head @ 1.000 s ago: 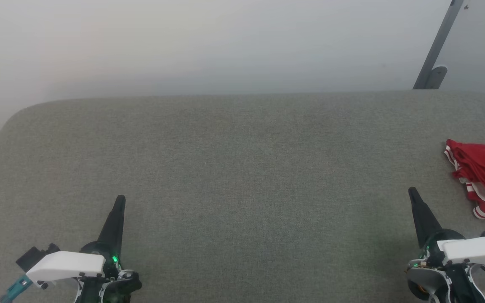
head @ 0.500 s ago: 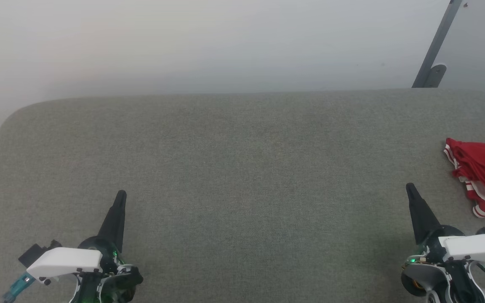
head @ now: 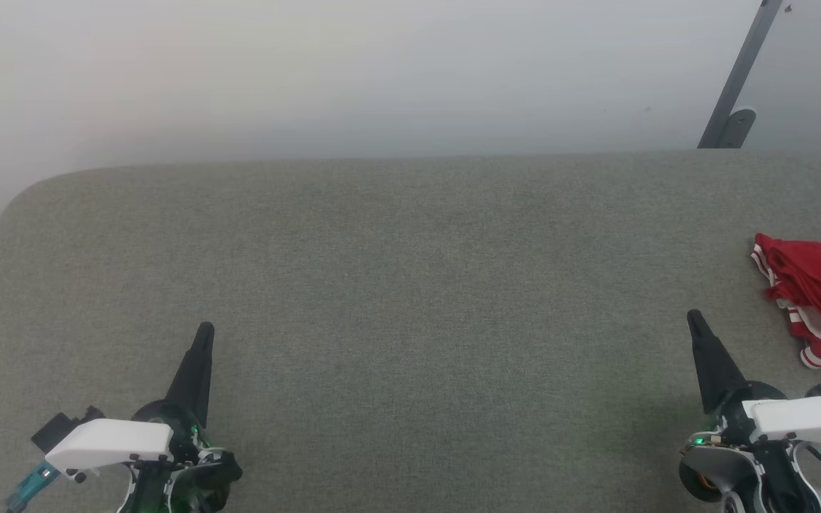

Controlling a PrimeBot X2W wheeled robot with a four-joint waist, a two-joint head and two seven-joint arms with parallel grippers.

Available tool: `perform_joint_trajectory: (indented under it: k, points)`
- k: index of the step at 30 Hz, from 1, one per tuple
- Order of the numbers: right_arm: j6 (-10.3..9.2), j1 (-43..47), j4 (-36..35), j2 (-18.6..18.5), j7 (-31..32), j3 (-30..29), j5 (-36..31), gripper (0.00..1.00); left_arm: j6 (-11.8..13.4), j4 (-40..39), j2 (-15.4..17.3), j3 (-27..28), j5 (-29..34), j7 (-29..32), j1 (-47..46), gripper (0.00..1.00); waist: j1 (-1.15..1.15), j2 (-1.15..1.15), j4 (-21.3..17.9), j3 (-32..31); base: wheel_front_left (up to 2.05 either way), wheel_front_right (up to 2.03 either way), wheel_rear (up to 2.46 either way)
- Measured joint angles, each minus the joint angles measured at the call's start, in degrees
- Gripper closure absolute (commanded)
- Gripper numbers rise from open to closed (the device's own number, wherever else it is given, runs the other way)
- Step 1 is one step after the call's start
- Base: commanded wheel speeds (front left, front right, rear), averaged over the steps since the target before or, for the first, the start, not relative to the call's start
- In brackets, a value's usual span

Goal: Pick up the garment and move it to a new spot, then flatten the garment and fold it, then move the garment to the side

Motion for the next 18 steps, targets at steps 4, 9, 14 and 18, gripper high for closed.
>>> perform_joint_trajectory:
  k: [4,9,14,18]
  points:
    - [0.0,0.0,0.0,0.0,0.0,-0.01,0.0,1.0,0.0,0.0,-0.02,0.02,0.01,0.0,0.0,1.0,0.0,0.0,0.0,0.0,0.0,0.0,0.0]
    - [0.0,0.0,0.0,0.0,0.0,-0.01,0.0,1.0,0.0,0.0,-0.04,0.05,0.01,0.01,0.0,1.0,0.0,0.0,0.0,0.0,0.0,0.0,0.0]
    - [0.0,0.0,0.0,0.0,0.0,0.0,0.0,1.0,0.0,0.0,-0.05,0.08,0.01,0.01,0.0,1.0,0.0,0.0,0.0,0.0,0.0,0.0,0.0]
    - [0.0,-0.01,0.0,0.0,0.0,-0.02,0.0,1.0,0.0,0.0,-0.08,0.1,0.01,0.02,0.0,1.0,0.0,0.0,0.0,0.0,0.0,0.0,0.0]
